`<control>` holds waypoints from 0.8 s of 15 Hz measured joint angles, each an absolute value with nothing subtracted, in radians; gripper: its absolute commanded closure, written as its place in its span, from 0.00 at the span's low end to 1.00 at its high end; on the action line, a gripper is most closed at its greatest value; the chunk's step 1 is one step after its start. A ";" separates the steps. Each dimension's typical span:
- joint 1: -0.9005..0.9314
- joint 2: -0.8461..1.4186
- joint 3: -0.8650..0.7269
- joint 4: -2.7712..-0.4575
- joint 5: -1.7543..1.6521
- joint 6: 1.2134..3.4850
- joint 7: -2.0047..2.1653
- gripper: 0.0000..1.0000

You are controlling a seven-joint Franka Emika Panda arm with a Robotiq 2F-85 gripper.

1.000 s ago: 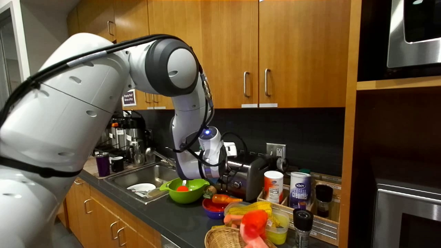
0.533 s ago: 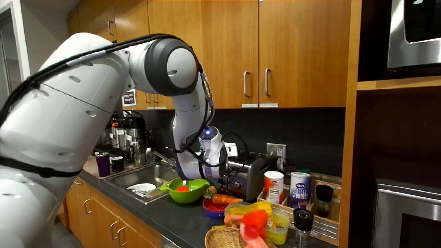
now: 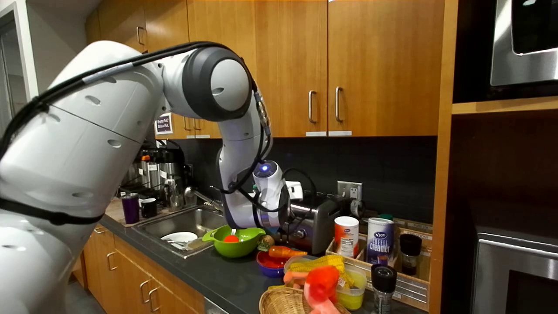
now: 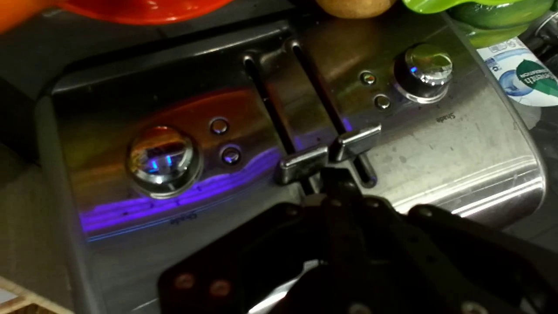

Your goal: Put the right lever of the toaster down

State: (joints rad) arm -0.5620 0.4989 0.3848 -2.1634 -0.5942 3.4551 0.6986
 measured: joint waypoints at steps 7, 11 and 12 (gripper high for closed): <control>-0.567 0.498 0.377 -2.169 -0.593 3.457 0.699 1.00; -0.562 0.499 0.368 -2.169 -0.591 3.460 0.699 1.00; -0.559 0.499 0.366 -2.169 -0.590 3.461 0.699 1.00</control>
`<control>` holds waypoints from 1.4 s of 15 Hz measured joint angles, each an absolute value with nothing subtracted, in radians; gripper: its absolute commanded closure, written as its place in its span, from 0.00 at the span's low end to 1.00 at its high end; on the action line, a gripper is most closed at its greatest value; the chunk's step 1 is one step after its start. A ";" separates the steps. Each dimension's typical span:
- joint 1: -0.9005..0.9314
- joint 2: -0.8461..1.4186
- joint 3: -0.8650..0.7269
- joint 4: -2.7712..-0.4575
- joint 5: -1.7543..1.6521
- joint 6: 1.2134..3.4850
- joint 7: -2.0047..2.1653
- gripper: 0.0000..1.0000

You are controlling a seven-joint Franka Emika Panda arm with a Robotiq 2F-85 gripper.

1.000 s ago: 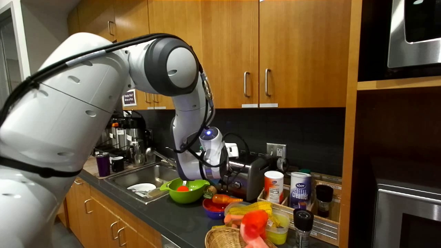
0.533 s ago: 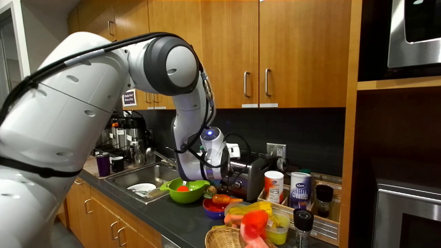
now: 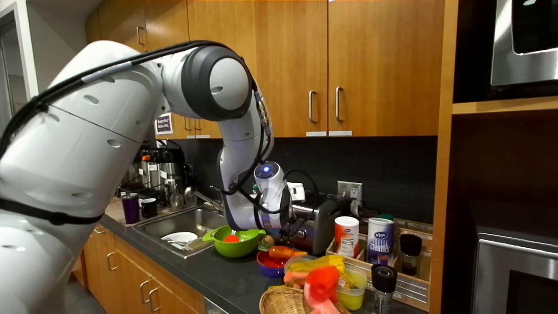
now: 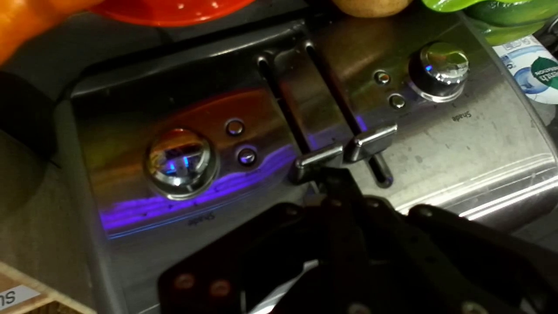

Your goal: Put the right lever of the toaster down

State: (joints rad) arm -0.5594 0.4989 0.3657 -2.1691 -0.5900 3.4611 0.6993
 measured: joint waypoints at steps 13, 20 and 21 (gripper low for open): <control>-0.555 0.525 0.359 -2.162 -0.587 3.459 0.720 1.00; -0.555 0.543 0.358 -2.155 -0.587 3.459 0.744 1.00; -0.555 0.546 0.358 -2.154 -0.587 3.459 0.748 1.00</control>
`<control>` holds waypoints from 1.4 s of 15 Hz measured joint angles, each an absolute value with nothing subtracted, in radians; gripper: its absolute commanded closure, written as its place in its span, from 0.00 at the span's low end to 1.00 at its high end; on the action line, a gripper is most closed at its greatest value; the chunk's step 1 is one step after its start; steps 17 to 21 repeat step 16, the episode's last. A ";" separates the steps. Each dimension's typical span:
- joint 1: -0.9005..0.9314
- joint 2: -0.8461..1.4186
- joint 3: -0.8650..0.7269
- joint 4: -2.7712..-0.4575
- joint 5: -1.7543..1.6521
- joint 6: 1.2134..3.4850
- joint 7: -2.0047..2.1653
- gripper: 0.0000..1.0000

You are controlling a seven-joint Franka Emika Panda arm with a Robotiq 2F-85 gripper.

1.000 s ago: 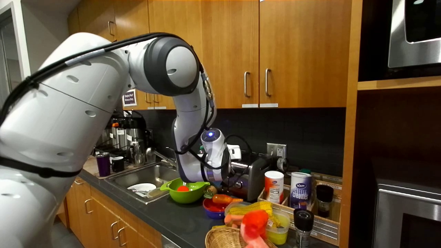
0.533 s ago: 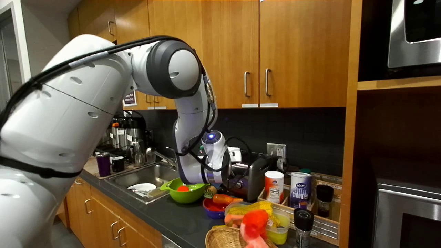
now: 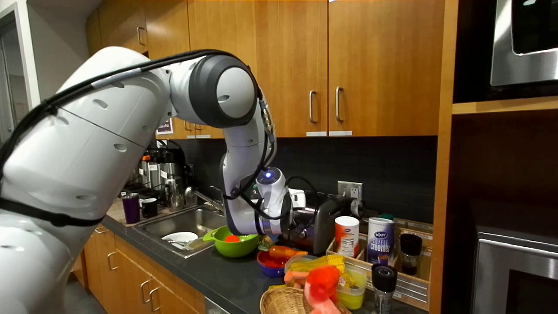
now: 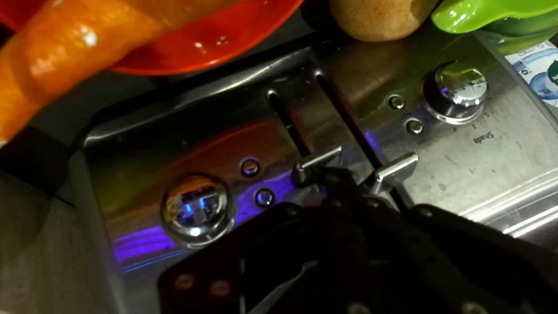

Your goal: Put the right lever of the toaster down

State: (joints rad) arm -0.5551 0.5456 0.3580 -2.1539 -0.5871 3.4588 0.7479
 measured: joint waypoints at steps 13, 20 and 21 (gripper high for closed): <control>-0.556 0.594 0.355 -2.139 -0.588 3.456 0.774 1.00; -0.555 0.595 0.354 -2.138 -0.587 3.452 0.777 1.00; -0.555 0.595 0.354 -2.138 -0.587 3.452 0.777 1.00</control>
